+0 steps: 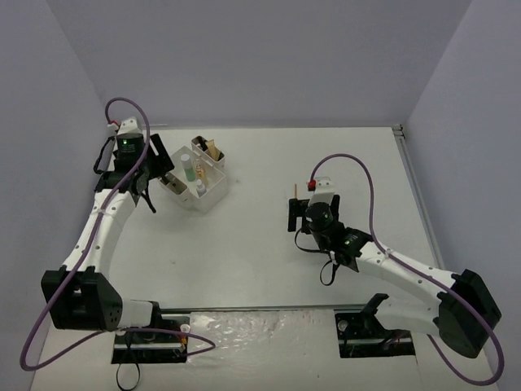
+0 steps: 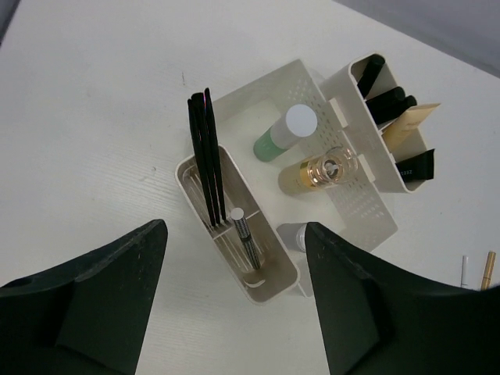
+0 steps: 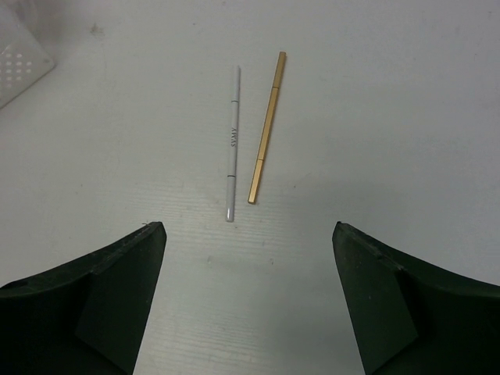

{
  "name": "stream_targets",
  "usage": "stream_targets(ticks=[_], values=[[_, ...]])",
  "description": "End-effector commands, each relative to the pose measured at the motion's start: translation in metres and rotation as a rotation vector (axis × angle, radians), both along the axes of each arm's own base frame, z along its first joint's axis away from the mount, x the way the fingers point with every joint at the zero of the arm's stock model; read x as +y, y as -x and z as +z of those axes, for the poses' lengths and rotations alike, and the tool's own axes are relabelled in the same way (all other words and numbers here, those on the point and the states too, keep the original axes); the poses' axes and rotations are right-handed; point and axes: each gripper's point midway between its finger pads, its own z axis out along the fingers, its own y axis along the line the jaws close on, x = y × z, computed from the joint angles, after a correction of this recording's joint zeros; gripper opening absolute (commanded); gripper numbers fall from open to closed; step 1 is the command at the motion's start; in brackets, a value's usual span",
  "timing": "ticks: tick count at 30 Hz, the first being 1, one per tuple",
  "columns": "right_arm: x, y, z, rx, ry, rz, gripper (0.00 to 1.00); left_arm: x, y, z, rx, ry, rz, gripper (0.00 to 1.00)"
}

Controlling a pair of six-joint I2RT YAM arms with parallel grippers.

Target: Organize the makeup

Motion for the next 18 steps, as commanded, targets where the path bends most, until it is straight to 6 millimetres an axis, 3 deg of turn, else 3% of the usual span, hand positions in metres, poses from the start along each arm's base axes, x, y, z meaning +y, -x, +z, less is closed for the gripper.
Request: stream_targets(ticks=[1, 4, 6, 9, 18], values=[[0.023, -0.028, 0.006, 0.023, -0.039, 0.005, 0.78, 0.003, 0.021, 0.099, -0.244, -0.012, -0.008, 0.73], [0.031, -0.037, -0.010, 0.074, -0.009, 0.022, 0.63, 0.006, 0.030, 0.109, -0.274, -0.024, -0.004, 0.76], [0.037, -0.044, -0.010, 0.079, -0.010, 0.030, 0.56, 0.006, 0.032, 0.111, -0.278, -0.025, -0.002, 0.77], [0.043, -0.052, -0.032, 0.143, 0.023, 0.024, 0.45, 0.004, 0.033, 0.113, -0.279, -0.018, -0.015, 0.79], [0.047, -0.070, -0.062, 0.205, 0.062, 0.004, 0.32, 0.007, 0.034, 0.113, -0.271, -0.013, -0.007, 0.89]])
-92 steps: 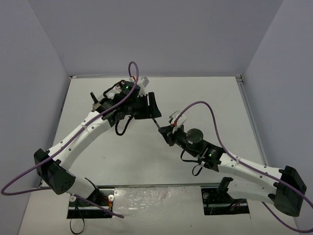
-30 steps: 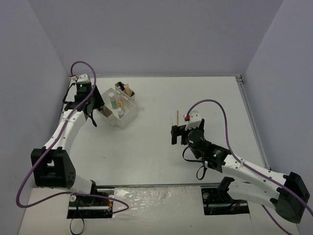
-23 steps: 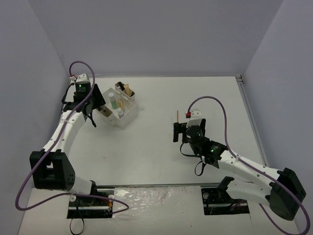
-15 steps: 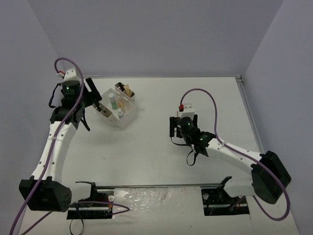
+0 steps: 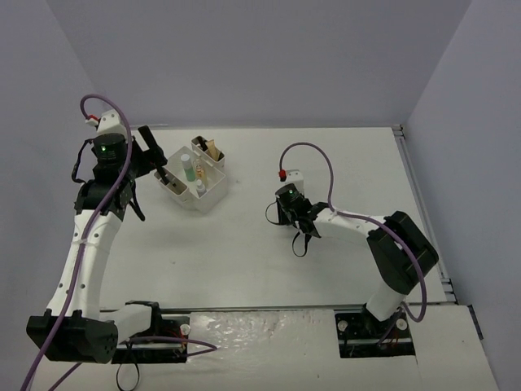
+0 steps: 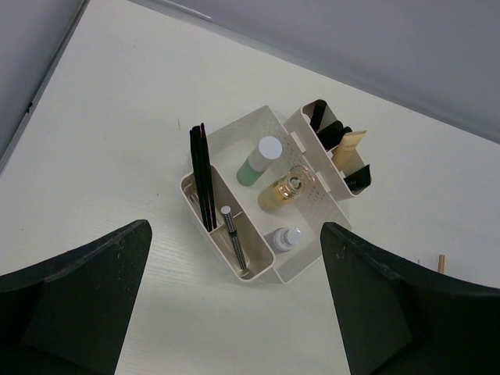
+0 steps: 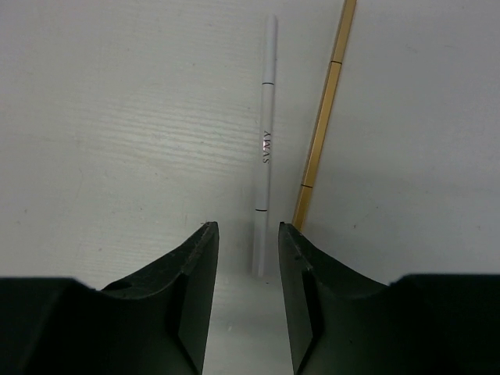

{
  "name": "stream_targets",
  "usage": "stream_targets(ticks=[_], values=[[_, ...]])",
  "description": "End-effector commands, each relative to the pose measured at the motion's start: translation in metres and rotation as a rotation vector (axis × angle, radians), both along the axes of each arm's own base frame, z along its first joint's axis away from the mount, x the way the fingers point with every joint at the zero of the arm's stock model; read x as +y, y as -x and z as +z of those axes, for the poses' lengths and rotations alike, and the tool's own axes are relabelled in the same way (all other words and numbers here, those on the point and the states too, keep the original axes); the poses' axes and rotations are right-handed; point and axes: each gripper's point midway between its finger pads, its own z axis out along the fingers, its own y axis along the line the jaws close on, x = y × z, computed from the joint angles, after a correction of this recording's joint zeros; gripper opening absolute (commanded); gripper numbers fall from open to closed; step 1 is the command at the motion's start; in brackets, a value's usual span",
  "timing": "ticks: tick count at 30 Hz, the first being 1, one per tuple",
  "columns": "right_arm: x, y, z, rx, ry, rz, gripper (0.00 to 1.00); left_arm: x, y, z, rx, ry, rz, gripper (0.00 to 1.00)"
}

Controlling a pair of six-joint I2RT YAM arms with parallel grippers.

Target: Organize the makeup

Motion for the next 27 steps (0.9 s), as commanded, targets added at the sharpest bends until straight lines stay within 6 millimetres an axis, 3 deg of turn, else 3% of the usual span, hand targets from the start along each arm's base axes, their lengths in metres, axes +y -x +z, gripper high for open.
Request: stream_targets(ticks=[1, 8, 20, 27], values=[[0.007, -0.022, 0.011, -0.038, -0.034, -0.031, 0.31, 0.005, -0.001, 0.036, -0.097, 0.004, 0.010, 0.90], [0.002, -0.030, -0.007, 0.000, -0.023, -0.041, 0.26, 0.005, 0.000, 0.036, -0.101, 0.014, 0.011, 0.91], [0.007, -0.025, -0.026, 0.041, -0.024, -0.010, 0.20, 0.003, -0.003, 0.033, -0.097, 0.030, -0.001, 0.91], [0.011, -0.015, -0.028, 0.051, -0.030, 0.019, 0.01, -0.017, -0.002, 0.035, -0.087, 0.081, -0.101, 0.91]])
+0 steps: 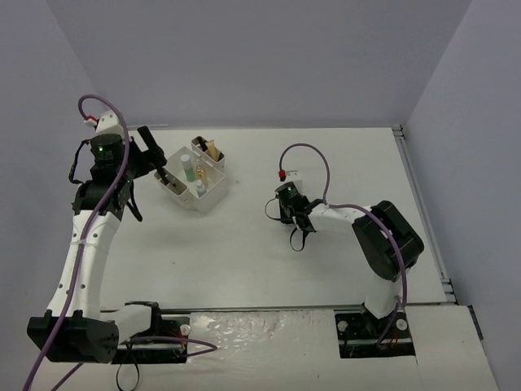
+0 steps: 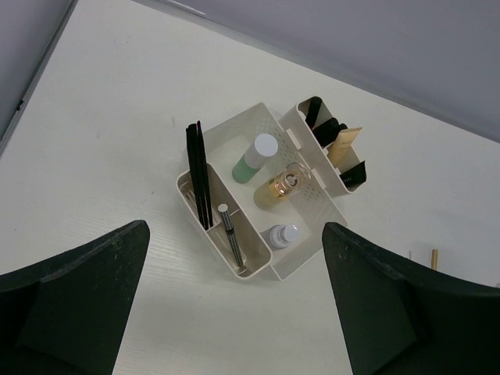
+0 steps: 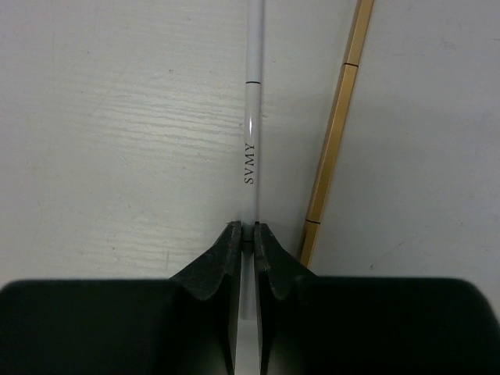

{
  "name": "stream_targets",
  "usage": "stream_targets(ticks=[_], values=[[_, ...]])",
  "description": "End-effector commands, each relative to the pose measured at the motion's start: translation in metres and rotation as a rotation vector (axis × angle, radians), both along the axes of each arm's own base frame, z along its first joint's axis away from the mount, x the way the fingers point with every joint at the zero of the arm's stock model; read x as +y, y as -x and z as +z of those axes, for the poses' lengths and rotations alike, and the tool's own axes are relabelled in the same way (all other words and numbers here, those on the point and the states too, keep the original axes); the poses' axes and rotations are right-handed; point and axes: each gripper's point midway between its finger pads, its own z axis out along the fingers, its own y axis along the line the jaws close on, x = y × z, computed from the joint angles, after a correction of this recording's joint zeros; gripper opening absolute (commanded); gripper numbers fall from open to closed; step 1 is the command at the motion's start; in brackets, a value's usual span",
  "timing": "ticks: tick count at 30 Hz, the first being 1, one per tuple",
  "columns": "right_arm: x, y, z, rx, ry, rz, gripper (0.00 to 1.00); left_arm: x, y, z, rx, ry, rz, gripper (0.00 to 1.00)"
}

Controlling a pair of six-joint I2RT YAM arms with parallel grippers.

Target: Organize the makeup

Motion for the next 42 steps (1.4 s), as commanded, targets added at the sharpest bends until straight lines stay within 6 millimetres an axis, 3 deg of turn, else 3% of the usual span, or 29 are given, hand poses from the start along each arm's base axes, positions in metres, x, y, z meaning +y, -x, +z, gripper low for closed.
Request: stream_targets(ticks=[1, 5, 10, 12, 18, 21, 27, 33, 42], values=[[0.014, 0.001, 0.012, -0.031, -0.038, 0.040, 0.00, -0.021, -0.001, 0.035, -0.086, 0.080, -0.099, 0.91], [0.045, 0.012, 0.047, -0.139, -0.090, 0.149, 0.00, -0.058, 0.011, 0.017, 0.013, 0.195, -0.260, 0.91], [0.089, 0.045, 0.098, -0.320, -0.124, 0.355, 0.00, -0.102, 0.042, -0.008, 0.196, 0.271, -0.436, 0.91], [0.105, 0.060, 0.131, -0.417, -0.184, 0.413, 0.00, -0.119, 0.055, -0.012, 0.248, 0.264, -0.491, 0.91], [0.117, 0.099, 0.199, -0.623, -0.311, 0.529, 0.00, -0.158, 0.093, -0.025, 0.338, 0.301, -0.604, 0.91], [0.118, 0.111, 0.226, -0.685, -0.361, 0.562, 0.00, -0.176, 0.097, -0.020, 0.322, 0.355, -0.638, 0.91], [0.124, 0.125, 0.254, -0.734, -0.426, 0.618, 0.00, -0.209, 0.101, 0.004, 0.256, 0.428, -0.696, 0.85], [0.123, 0.132, 0.265, -0.757, -0.445, 0.632, 0.00, -0.225, 0.094, 0.020, 0.206, 0.473, -0.700, 0.74], [0.122, 0.135, 0.263, -0.759, -0.442, 0.643, 0.00, -0.239, 0.089, 0.012, 0.245, 0.480, -0.697, 0.46]])
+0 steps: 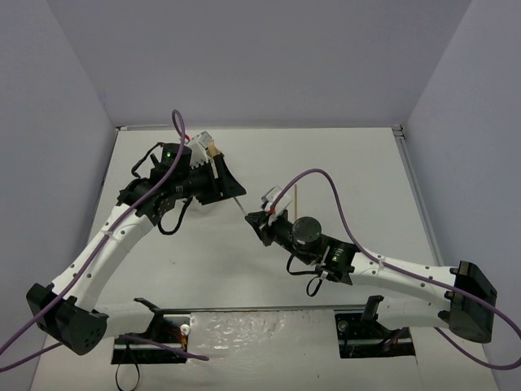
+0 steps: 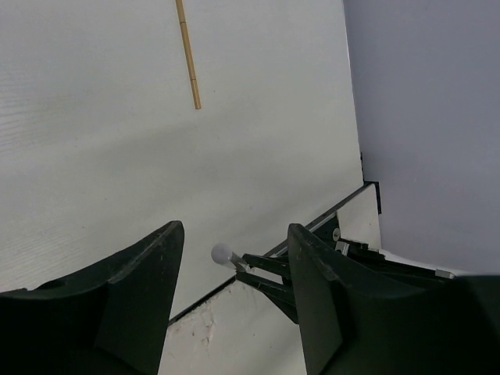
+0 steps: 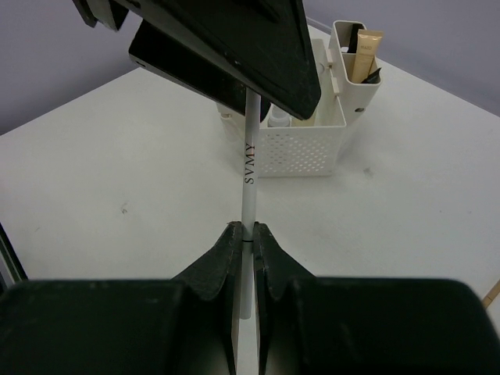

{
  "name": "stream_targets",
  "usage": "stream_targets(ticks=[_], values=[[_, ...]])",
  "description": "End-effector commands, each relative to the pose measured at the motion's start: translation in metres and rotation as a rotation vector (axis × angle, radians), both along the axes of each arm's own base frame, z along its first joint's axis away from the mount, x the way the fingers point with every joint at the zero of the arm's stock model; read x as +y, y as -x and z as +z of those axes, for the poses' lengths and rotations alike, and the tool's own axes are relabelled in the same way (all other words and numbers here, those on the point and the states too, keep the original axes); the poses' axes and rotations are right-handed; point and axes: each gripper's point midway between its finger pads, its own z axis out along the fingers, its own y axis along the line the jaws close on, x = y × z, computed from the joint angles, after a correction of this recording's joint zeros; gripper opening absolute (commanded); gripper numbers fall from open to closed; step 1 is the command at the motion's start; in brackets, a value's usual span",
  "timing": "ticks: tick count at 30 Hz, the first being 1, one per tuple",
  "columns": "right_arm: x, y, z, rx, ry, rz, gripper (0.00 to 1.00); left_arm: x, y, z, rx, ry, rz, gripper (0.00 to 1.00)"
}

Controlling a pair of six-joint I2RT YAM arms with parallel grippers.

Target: Organize the makeup

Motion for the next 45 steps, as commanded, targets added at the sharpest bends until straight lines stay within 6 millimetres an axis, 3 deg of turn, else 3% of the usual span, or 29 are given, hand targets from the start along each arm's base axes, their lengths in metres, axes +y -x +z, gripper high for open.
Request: stream_targets(ticks=[1, 7, 10, 12, 13, 17, 19, 22, 25, 31, 35, 40, 45], values=[[0.003, 0.004, 0.039, -0.077, -0.112, 0.020, 0.00, -0.013, -0.011, 0.038, -0.091, 0.079, 0.008, 0.42], [0.003, 0.004, 0.036, -0.073, -0.111, 0.018, 0.00, -0.016, -0.011, 0.042, -0.105, 0.082, 0.012, 0.11], [0.001, 0.003, 0.035, -0.069, -0.108, 0.007, 0.03, -0.016, -0.012, 0.041, -0.115, 0.065, 0.024, 0.01], [0.000, 0.002, 0.035, -0.067, -0.109, -0.003, 0.10, -0.014, -0.013, 0.040, -0.127, 0.049, 0.031, 0.00], [-0.001, 0.001, 0.036, -0.066, -0.109, -0.009, 0.14, -0.013, -0.013, 0.039, -0.134, 0.041, 0.034, 0.00], [-0.006, -0.004, 0.034, -0.051, -0.097, -0.051, 0.57, -0.006, -0.017, 0.039, -0.178, 0.003, 0.054, 0.00], [-0.010, -0.007, 0.032, -0.038, -0.090, -0.081, 0.73, 0.005, -0.023, 0.037, -0.211, -0.056, 0.093, 0.00], [-0.021, -0.015, 0.029, -0.011, -0.085, -0.156, 0.91, 0.024, -0.036, 0.034, -0.268, -0.160, 0.156, 0.00], [-0.042, -0.026, 0.017, 0.034, -0.046, -0.280, 0.99, 0.057, -0.057, 0.033, -0.322, -0.281, 0.260, 0.00], [-0.074, -0.036, 0.000, 0.090, -0.032, -0.401, 1.00, 0.132, -0.104, 0.039, -0.389, -0.390, 0.480, 0.00], [-0.092, -0.041, -0.009, 0.117, -0.040, -0.432, 1.00, 0.171, -0.124, 0.048, -0.442, -0.466, 0.591, 0.00], [-0.111, -0.048, -0.015, 0.139, -0.047, -0.474, 1.00, 0.189, -0.145, 0.046, -0.468, -0.495, 0.654, 0.00], [-0.119, -0.048, -0.019, 0.148, -0.039, -0.493, 1.00, 0.201, -0.162, 0.025, -0.435, -0.524, 0.679, 0.00]])
